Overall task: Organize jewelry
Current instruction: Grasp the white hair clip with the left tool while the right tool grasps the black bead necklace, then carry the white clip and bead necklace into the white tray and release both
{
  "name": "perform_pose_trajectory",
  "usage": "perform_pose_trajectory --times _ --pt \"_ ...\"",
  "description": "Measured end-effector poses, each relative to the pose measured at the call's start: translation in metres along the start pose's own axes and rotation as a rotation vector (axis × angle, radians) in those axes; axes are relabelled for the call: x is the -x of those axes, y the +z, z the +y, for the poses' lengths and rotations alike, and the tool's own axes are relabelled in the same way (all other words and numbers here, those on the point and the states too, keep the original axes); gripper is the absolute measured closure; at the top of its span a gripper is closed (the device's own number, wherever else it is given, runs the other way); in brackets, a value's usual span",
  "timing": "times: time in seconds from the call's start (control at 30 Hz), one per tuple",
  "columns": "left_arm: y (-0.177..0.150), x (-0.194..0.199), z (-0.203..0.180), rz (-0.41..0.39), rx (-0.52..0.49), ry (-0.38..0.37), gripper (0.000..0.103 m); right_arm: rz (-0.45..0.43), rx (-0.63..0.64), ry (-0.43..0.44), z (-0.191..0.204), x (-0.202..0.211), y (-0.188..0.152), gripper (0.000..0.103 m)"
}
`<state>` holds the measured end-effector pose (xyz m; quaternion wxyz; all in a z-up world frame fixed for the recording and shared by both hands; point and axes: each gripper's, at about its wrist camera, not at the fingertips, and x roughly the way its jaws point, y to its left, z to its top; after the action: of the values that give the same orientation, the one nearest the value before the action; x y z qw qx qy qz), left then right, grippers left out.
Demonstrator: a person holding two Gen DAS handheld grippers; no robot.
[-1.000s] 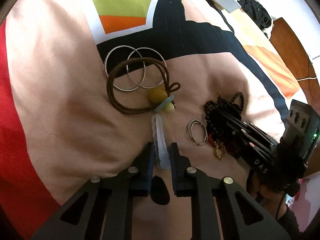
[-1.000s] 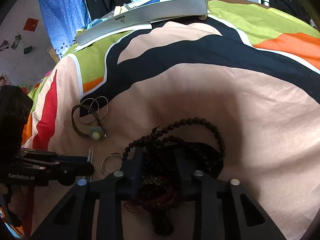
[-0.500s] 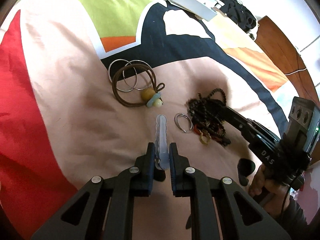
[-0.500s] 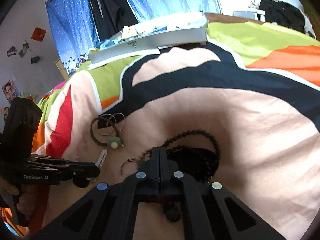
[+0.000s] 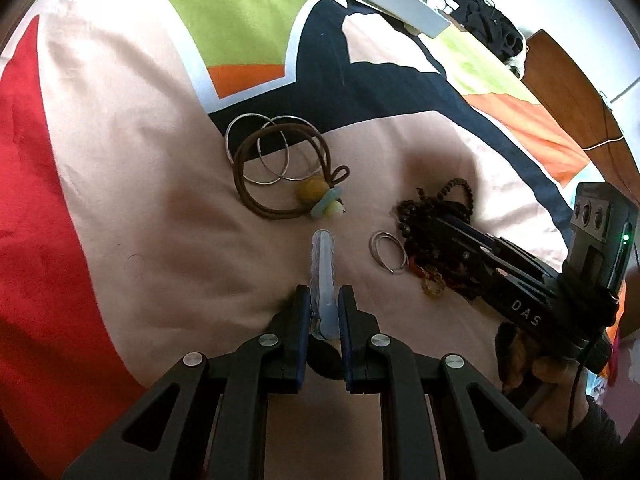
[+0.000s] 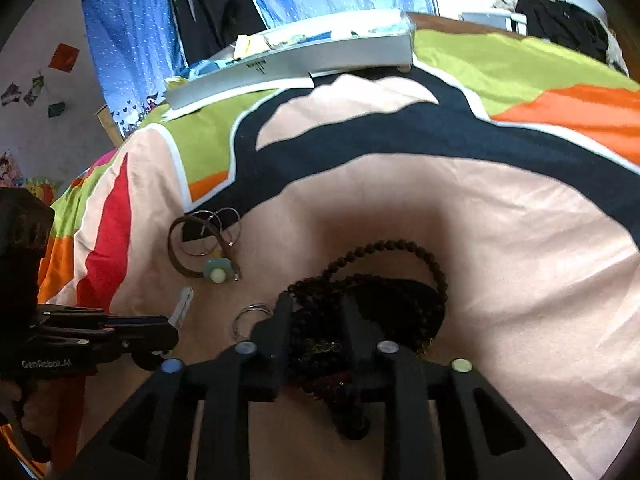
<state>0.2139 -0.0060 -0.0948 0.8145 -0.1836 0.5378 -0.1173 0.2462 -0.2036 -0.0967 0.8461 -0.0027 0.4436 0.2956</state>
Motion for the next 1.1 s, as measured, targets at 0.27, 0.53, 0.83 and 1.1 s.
perform_pose_trajectory --times 0.27,0.53,0.83,1.1 --pt "0.001 0.0 0.008 0.01 0.0 -0.015 0.092 0.069 -0.006 0.02 -0.005 -0.021 0.003 0.078" --pt "0.0 0.0 0.005 0.003 -0.012 -0.006 0.092 0.111 0.001 0.004 -0.004 -0.035 0.009 0.077" --pt "-0.003 0.015 0.0 -0.034 -0.048 -0.024 0.092 0.028 0.015 0.005 -0.003 -0.017 0.008 0.097" --pt "0.003 0.054 -0.017 -0.117 -0.11 -0.041 0.092 -0.132 0.07 -0.047 0.021 0.035 0.025 0.097"
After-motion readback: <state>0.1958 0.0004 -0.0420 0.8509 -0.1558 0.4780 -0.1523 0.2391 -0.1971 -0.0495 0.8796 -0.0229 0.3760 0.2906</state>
